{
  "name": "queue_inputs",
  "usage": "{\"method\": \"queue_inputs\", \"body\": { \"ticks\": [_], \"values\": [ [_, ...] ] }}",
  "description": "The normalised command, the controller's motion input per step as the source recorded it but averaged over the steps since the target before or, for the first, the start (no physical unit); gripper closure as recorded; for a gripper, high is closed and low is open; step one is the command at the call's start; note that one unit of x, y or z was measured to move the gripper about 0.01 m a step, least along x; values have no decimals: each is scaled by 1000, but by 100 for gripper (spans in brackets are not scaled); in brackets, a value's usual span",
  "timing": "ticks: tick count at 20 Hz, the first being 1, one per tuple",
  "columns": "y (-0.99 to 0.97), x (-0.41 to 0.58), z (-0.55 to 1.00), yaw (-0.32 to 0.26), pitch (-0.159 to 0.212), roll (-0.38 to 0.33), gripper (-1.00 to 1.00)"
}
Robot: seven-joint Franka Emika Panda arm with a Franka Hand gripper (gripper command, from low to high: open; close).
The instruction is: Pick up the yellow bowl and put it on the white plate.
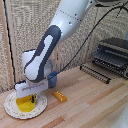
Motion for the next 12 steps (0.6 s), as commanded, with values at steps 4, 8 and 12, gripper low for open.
{"method": "queue_inputs", "body": {
  "ticks": [4,8,12],
  "values": [
    [-64,241,74,166,-8,0,-100],
    [-144,153,345,137,2,25,-100],
    [-91,96,464,10,17,5,-100]
  ]
}}
